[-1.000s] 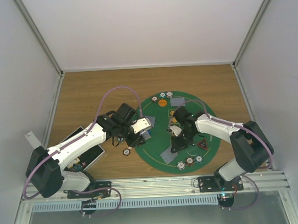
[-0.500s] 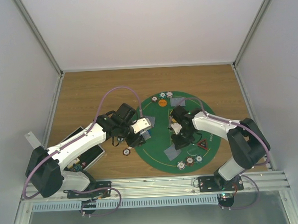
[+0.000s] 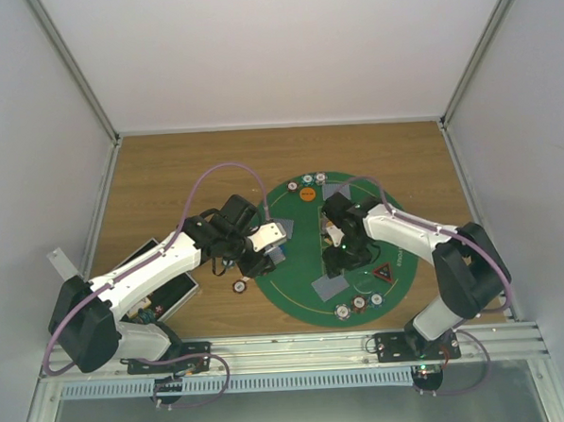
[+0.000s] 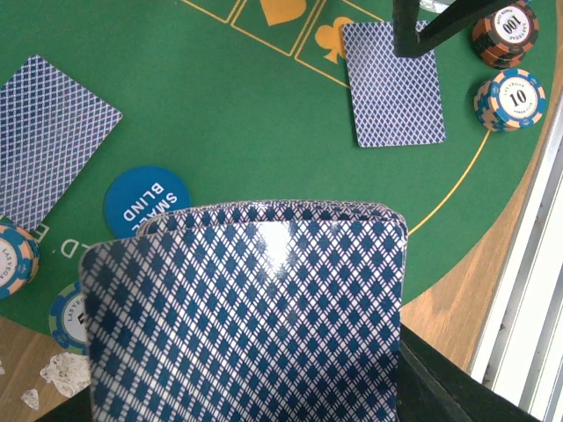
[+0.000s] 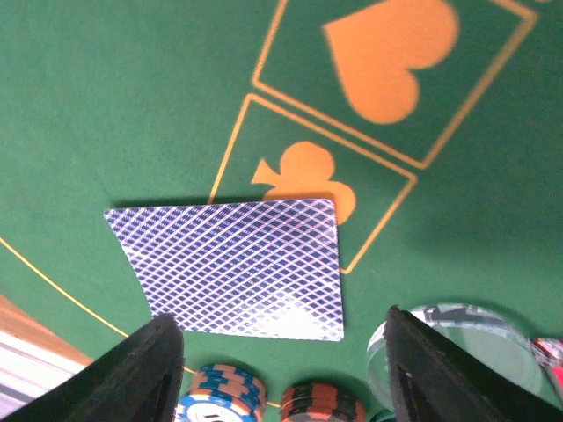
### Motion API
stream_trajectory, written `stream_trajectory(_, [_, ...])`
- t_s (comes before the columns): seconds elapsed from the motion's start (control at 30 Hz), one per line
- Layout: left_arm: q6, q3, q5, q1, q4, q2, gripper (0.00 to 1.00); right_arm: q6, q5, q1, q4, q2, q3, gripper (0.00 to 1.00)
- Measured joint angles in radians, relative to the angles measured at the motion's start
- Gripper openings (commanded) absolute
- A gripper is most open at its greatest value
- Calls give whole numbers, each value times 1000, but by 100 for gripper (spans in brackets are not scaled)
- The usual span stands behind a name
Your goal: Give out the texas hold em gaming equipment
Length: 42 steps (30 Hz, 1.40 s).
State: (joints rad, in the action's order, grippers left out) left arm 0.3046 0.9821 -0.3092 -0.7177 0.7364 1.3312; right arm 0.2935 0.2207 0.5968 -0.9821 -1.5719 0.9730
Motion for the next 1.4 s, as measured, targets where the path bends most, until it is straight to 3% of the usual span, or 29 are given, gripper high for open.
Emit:
stream_trajectory(0.13, [0, 0, 0, 0, 0, 0, 53, 5, -26, 0, -35, 9, 42, 91])
stream_trajectory(0.33, [0, 0, 0, 0, 0, -2, 53, 35, 82, -1, 47, 103, 54, 98])
stream_trajectory(0.57, [0, 0, 0, 0, 0, -8, 53, 186, 359, 0, 401, 250, -44, 99])
stream_trajectory(0.83, [0, 0, -1, 0, 0, -11, 53, 265, 546, 0, 644, 200, -84, 99])
stream_trajectory(1.07, [0, 0, 0, 0, 0, -12, 53, 258, 608, 18, 677, 71, -45, 98])
stream_trajectory(1.4, [0, 0, 0, 0, 0, -15, 53, 235, 619, 26, 694, 8, -16, 95])
